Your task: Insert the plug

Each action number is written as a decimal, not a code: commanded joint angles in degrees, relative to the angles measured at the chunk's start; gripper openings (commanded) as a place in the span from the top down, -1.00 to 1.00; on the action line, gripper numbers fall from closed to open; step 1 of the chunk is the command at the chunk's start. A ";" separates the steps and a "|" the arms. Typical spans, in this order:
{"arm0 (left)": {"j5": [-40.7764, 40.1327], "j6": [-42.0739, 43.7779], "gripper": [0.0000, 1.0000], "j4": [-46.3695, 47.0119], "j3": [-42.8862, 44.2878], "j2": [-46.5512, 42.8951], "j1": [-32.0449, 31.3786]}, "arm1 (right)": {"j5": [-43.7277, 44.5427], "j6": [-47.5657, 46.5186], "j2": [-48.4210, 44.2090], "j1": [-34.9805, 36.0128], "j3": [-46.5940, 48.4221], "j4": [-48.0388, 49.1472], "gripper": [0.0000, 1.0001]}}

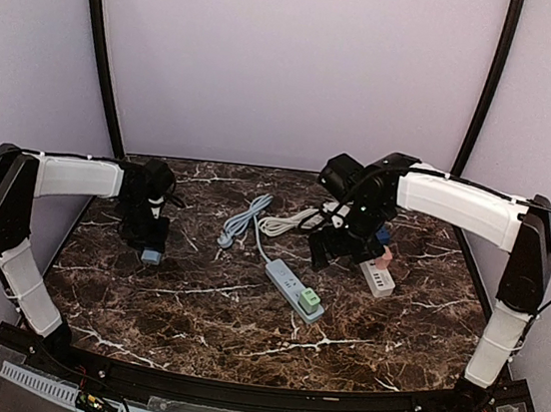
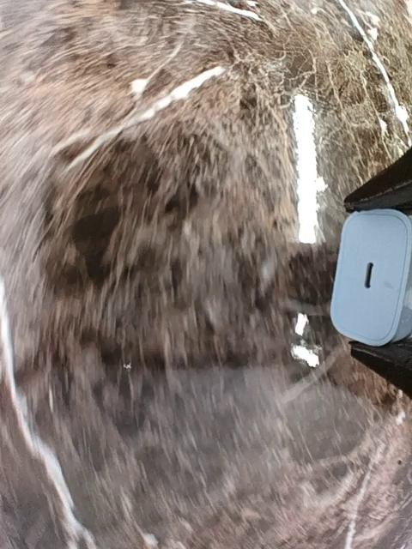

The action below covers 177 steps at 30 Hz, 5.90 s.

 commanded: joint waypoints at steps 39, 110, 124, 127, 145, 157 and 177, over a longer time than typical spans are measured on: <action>2.52 15.95 -0.31 10.78 -9.65 -0.14 -11.64 | 0.94 7.66 -12.38 -0.49 -12.59 3.07 -0.97; 14.82 33.15 0.98 11.32 11.81 -12.13 -40.34 | -39.21 14.71 -22.68 -1.47 -10.81 16.05 -0.94; 12.84 35.81 0.98 14.44 18.29 -6.40 -43.55 | -45.31 21.58 -24.30 -1.72 -15.26 21.74 -0.78; 13.27 36.12 0.98 14.81 19.31 -5.67 -44.10 | -45.12 22.61 -24.20 -1.72 -16.28 22.65 -0.73; 12.74 35.76 0.98 14.66 23.50 -2.19 -45.37 | -44.64 26.08 -23.80 -1.77 -18.69 26.42 -0.08; 10.81 36.45 0.99 13.06 25.60 -0.05 -45.38 | -43.70 27.10 -23.59 -1.72 -19.47 26.15 0.30; 11.11 37.12 0.00 12.37 25.41 -1.12 -45.47 | -43.02 26.82 -23.93 -1.72 -19.48 26.21 1.00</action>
